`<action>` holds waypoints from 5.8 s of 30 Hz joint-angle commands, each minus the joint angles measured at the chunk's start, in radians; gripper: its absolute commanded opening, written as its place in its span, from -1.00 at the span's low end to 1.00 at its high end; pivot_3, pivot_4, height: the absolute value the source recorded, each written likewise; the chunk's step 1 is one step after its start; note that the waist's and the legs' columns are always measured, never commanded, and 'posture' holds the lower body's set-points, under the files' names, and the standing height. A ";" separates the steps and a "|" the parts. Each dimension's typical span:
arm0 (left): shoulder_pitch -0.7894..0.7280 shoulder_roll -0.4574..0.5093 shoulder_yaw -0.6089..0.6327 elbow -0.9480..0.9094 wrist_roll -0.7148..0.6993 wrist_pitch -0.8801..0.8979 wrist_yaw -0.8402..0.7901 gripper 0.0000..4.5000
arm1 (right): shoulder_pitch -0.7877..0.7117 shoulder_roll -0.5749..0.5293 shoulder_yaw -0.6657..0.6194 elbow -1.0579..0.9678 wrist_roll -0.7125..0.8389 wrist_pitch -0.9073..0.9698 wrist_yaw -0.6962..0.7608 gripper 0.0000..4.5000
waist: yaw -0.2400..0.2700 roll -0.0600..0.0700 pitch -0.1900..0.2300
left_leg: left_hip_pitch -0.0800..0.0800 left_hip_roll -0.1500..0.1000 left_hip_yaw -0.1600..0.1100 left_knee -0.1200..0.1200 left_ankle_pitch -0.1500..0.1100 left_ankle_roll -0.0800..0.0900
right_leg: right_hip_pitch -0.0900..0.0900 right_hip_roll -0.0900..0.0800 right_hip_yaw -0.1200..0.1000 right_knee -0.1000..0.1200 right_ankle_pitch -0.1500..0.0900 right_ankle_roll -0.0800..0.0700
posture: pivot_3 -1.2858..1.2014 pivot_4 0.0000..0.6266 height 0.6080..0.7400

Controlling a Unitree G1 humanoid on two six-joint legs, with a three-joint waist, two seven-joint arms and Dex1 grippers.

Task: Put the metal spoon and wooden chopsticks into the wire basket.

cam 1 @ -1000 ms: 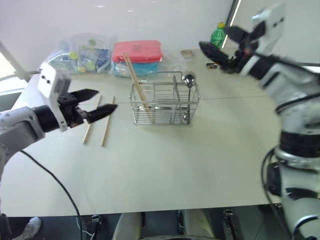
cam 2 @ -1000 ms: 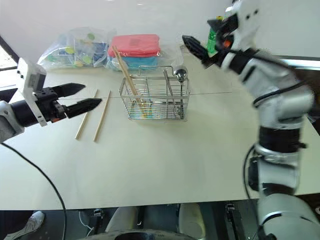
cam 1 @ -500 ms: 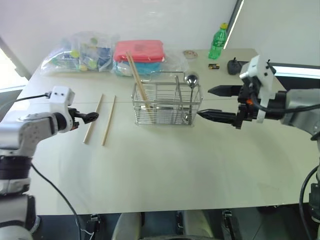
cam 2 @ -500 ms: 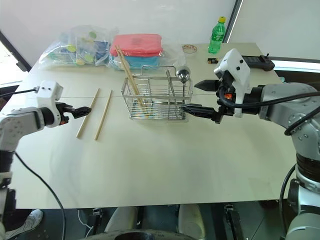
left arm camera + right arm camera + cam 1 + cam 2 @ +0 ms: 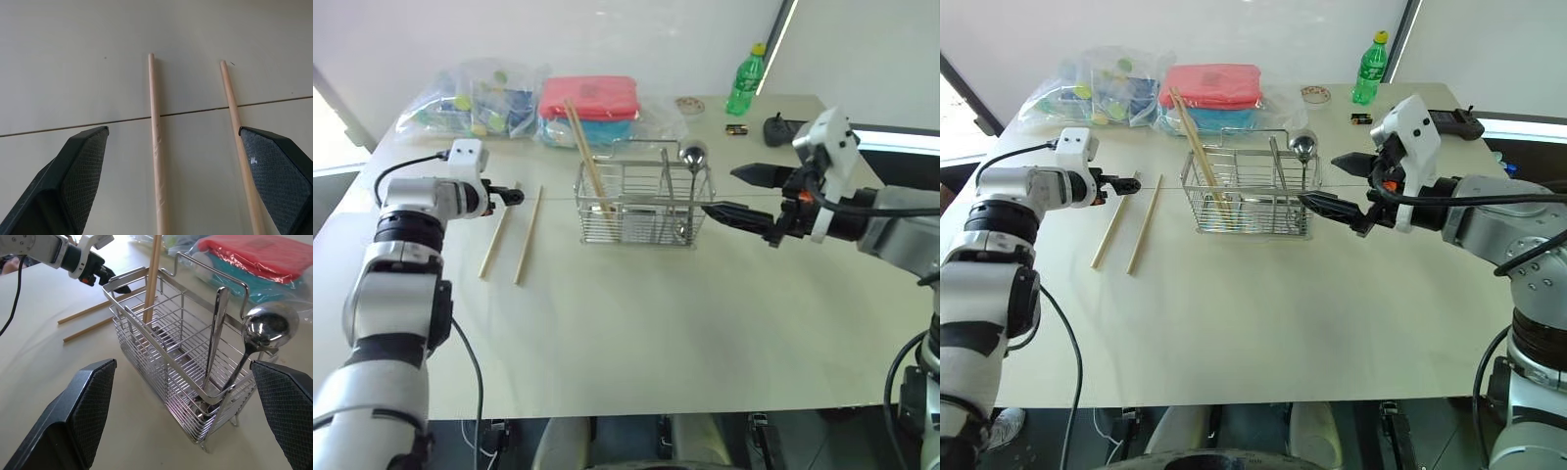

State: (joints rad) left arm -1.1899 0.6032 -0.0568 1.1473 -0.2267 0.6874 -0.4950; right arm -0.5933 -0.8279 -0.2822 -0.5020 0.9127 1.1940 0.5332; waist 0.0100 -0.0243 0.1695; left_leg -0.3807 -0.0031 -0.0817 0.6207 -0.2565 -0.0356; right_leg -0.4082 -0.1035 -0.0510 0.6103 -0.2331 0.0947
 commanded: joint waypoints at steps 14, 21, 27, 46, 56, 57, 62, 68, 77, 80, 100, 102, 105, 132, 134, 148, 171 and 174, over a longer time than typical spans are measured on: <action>-0.059 -0.041 0.083 0.155 0.128 -0.055 0.039 1.00 | -0.018 0.010 -0.085 -0.001 0.078 0.006 -0.123 0.99 | 0.000 0.000 0.000 | 0.001 0.000 0.000 0.000 0.000 0.000 | 0.000 0.000 0.000 0.002 0.000 0.000 | 0.03 -0.52 0.51; -0.067 -0.050 0.134 0.158 0.131 -0.033 0.037 -0.29 | -0.011 -0.001 -0.088 0.000 0.095 0.004 -0.137 1.00 | 0.001 0.000 0.000 | 0.001 0.000 0.000 0.001 0.000 0.000 | 0.000 0.000 0.000 0.002 0.000 0.000 | 0.03 -0.52 0.51; -0.067 -0.052 0.154 0.159 0.138 -0.029 0.042 -0.98 | 0.000 -0.014 -0.081 -0.004 0.102 -0.002 -0.127 1.00 | 0.000 0.000 0.000 | 0.001 0.000 0.000 0.001 0.000 0.000 | 0.000 0.000 0.000 0.002 0.000 0.000 | 0.03 -0.52 0.51; -0.132 -0.062 0.402 -0.229 -0.114 -0.310 -0.088 -0.98 | 0.144 -0.139 -0.101 -0.051 0.088 -0.054 -0.005 1.00 | 0.002 -0.002 0.001 | -0.001 0.000 0.000 0.002 0.001 -0.002 | 0.001 -0.001 0.000 0.001 0.002 0.003 | 0.03 -0.52 0.51; -0.113 -0.210 0.366 -0.715 -0.294 -0.157 -0.133 -0.98 | 0.151 -0.150 -0.101 -0.046 0.084 -0.079 -0.006 1.00 | -0.001 -0.002 0.001 | 0.000 0.000 0.000 0.008 0.001 -0.002 | 0.003 -0.002 0.000 0.002 0.003 0.004 | 0.03 -0.52 0.51; -0.102 -0.224 0.358 -0.751 -0.305 -0.140 -0.132 -0.98 | 0.154 -0.148 -0.108 -0.048 0.087 -0.077 -0.013 1.00 | -0.001 -0.002 0.001 | -0.001 0.000 0.000 0.009 0.001 -0.002 | 0.003 -0.002 0.000 0.002 0.003 0.004 | 0.03 -0.52 0.51; -0.026 -0.276 0.322 -0.872 -0.327 -0.095 -0.102 -0.98 | 0.170 -0.146 -0.140 -0.063 0.108 -0.063 -0.039 1.00 | 0.001 -0.001 0.001 | 0.000 0.000 0.000 0.009 0.001 -0.002 | 0.004 -0.001 0.000 0.002 0.003 0.004 | 0.03 -0.52 0.51; 0.149 -0.354 0.273 -0.956 -0.316 -0.108 -0.049 -0.98 | 0.166 -0.139 -0.169 -0.059 0.148 -0.049 -0.084 1.00 | 0.002 -0.001 0.001 | 0.000 0.000 0.000 0.010 0.001 -0.002 | 0.004 -0.001 0.000 0.002 0.003 0.003 | 0.03 -0.52 0.51; 0.214 -0.427 0.252 -0.991 -0.319 -0.135 0.000 -0.64 | 0.151 -0.138 -0.152 -0.041 0.179 -0.058 -0.127 1.00 | 0.003 -0.002 0.001 | -0.002 -0.001 0.000 0.010 0.001 -0.002 | 0.004 -0.001 0.000 0.001 0.003 0.003 | 0.03 -0.52 0.51; 0.205 -0.418 0.259 -0.996 -0.330 -0.129 0.000 -0.13 | 0.145 -0.139 -0.149 -0.028 0.182 -0.060 -0.132 1.00 | 0.003 -0.001 0.001 | -0.002 -0.001 0.000 0.010 0.001 -0.002 | 0.004 -0.001 0.000 0.001 0.003 0.003 | 0.03 -0.52 0.51; -0.031 0.007 0.271 -0.673 -0.260 0.241 0.162 0.83 | 0.199 -0.150 -0.139 -0.034 0.142 -0.089 -0.085 1.00 | -0.002 0.000 0.001 | 0.001 0.000 -0.001 0.009 0.001 -0.001 | 0.005 0.000 0.000 0.002 0.002 0.004 | 0.03 -0.52 0.51; -0.059 0.012 0.250 -0.556 -0.207 0.255 0.192 0.83 | 0.193 -0.143 -0.132 -0.030 0.138 -0.094 -0.087 1.00 | 0.004 -0.001 0.001 | 0.002 0.000 -0.001 0.009 0.001 -0.001 | 0.005 0.000 0.000 0.002 0.002 0.005 | 0.03 -0.52 0.51; -0.085 -0.008 0.187 -0.406 -0.124 0.243 0.184 0.83 | 0.185 -0.130 -0.124 -0.026 0.146 -0.098 -0.096 1.00 | 0.004 -0.003 0.002 | -0.001 -0.001 -0.001 0.010 0.001 -0.002 | 0.005 0.000 0.000 0.001 0.002 0.005 | 0.03 -0.52 0.51; -0.071 -0.232 0.168 0.112 0.098 0.063 0.248 0.08 | 0.188 -0.108 -0.143 -0.056 0.212 -0.099 -0.187 1.00 | 0.004 -0.003 0.002 | -0.002 -0.001 -0.001 0.010 0.001 -0.002 | 0.003 0.000 0.000 0.002 0.003 0.004 | 0.03 -0.52 0.51; -0.071 -0.233 0.177 0.114 0.096 0.072 0.251 -0.36 | 0.191 -0.107 -0.144 -0.055 0.215 -0.101 -0.190 1.00 | 0.004 -0.002 0.002 | -0.002 -0.001 -0.001 0.010 0.001 -0.002 | 0.003 -0.001 0.000 0.002 0.003 0.004 | 0.03 -0.52 0.51; -0.112 -0.182 0.255 -0.036 0.078 -0.144 0.268 -0.99 | 0.174 -0.119 -0.117 -0.022 0.184 -0.115 -0.164 1.00 | 0.003 -0.004 0.002 | -0.003 -0.001 -0.001 0.010 0.001 -0.002 | 0.003 -0.001 0.000 0.002 0.003 0.004 | 0.03 -0.52 0.51; 0.059 -0.382 0.263 -1.067 -0.279 -0.264 0.134 -0.99 | 0.128 -0.133 -0.110 0.001 0.154 -0.093 -0.122 1.00 | 0.003 0.001 0.000 | -0.002 -0.001 -0.001 0.011 0.002 -0.004 | 0.005 -0.001 0.001 0.000 0.005 0.006 | 0.03 -0.52 0.51; 0.123 -0.408 0.221 -1.074 -0.254 -0.275 0.138 -0.99 | 0.137 -0.134 -0.126 -0.008 0.165 -0.086 -0.131 1.00 | -0.001 0.001 0.000 | 0.000 -0.001 -0.001 0.011 0.002 -0.003 | 0.006 0.000 0.001 0.001 0.006 0.005 | 0.03 -0.52 0.51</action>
State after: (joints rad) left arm -1.0556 0.1899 0.1764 0.1127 -0.4969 0.4287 -0.3609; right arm -0.4467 -0.9451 -0.3681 -0.4863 1.0646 1.1087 0.4081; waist 0.0085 -0.0238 0.1696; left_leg -0.3807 -0.0040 -0.0823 0.6321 -0.2543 -0.0390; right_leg -0.4022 -0.1032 -0.0493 0.6114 -0.2275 0.0997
